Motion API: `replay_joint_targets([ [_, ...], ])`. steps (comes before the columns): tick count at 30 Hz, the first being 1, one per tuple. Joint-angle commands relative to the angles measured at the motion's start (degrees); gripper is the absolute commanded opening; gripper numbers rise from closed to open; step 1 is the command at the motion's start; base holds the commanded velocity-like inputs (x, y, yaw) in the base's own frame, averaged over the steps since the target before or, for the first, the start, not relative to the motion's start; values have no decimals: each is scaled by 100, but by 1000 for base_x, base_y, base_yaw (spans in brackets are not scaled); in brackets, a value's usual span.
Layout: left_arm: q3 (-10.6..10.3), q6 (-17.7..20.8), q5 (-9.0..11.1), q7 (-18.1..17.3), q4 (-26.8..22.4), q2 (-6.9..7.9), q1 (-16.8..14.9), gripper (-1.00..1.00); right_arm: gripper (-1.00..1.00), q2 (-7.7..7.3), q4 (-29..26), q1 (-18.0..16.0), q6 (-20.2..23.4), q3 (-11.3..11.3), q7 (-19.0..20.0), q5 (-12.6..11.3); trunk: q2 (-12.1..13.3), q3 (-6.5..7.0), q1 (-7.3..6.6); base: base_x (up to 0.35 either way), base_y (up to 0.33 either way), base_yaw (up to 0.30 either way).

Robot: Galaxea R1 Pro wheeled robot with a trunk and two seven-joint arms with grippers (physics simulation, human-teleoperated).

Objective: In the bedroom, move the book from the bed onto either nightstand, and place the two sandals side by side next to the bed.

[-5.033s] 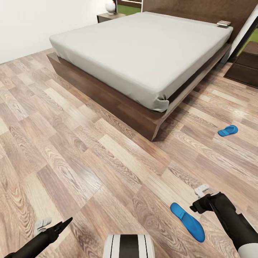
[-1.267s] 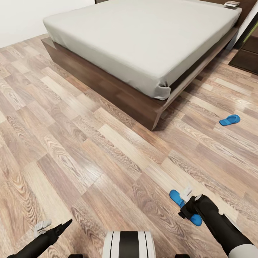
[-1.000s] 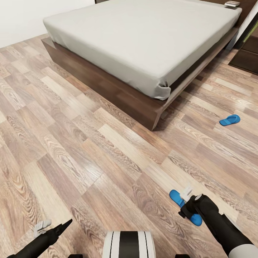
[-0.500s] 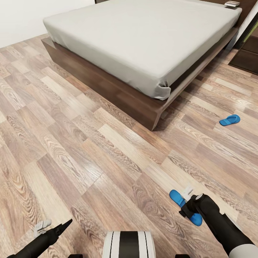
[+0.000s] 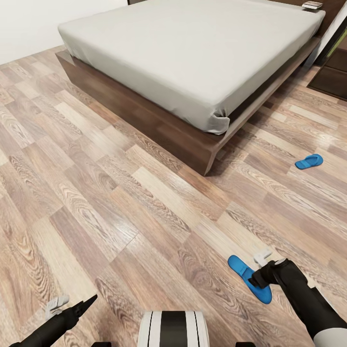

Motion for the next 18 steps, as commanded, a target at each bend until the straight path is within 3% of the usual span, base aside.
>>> replay_joint_targets([
  [1, 3, 51, 42, -8, 0, 0, -1, 100, 100, -4, -6, -2, 13, 7, 46, 64, -1, -3, -1, 0, 0, 0],
  [6, 3, 51, 42, -8, -2, 0, -1, 100, 100, -4, -6, -2, 13, 4, 48, 66, -1, -3, -1, 0, 0, 0],
  [18, 3, 51, 42, -8, -2, 0, -1, 100, 100, -4, -4, -2, 13, 4, 45, 67, -17, -269, 30, 0, 0, 0],
])
